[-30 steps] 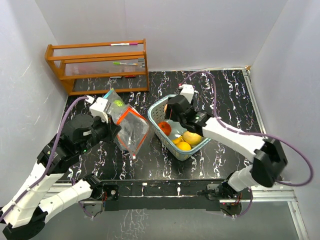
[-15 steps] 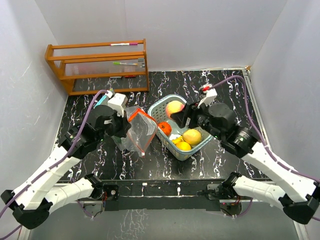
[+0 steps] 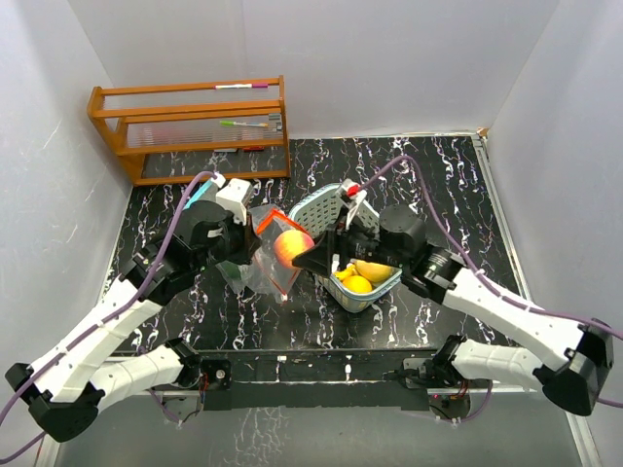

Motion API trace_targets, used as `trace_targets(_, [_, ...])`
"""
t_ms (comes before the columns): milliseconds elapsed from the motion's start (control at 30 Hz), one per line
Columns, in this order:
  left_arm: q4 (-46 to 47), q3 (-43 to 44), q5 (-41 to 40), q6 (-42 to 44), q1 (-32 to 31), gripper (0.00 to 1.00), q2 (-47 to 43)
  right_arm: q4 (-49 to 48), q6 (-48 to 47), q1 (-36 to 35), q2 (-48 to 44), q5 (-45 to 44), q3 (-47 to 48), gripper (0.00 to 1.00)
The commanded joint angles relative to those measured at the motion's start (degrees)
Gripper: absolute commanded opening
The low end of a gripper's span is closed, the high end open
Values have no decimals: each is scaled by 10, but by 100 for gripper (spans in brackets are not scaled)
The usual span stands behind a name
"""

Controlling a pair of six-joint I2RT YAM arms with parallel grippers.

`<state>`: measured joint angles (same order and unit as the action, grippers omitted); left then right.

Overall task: Place the food in the zip-top bag and seal the zipper
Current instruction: Place the fake fruit in the zipper food storage bag.

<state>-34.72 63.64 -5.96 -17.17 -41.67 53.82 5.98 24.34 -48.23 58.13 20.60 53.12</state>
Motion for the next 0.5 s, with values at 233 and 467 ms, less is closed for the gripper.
trace_targets(233, [2, 16, 18, -9, 4, 0, -23, -106, 16, -20, 117, -71, 38, 19])
trace_targets(467, [0, 7, 27, -14, 4, 0, -30, -30, 6, -62, 187, -239, 121, 25])
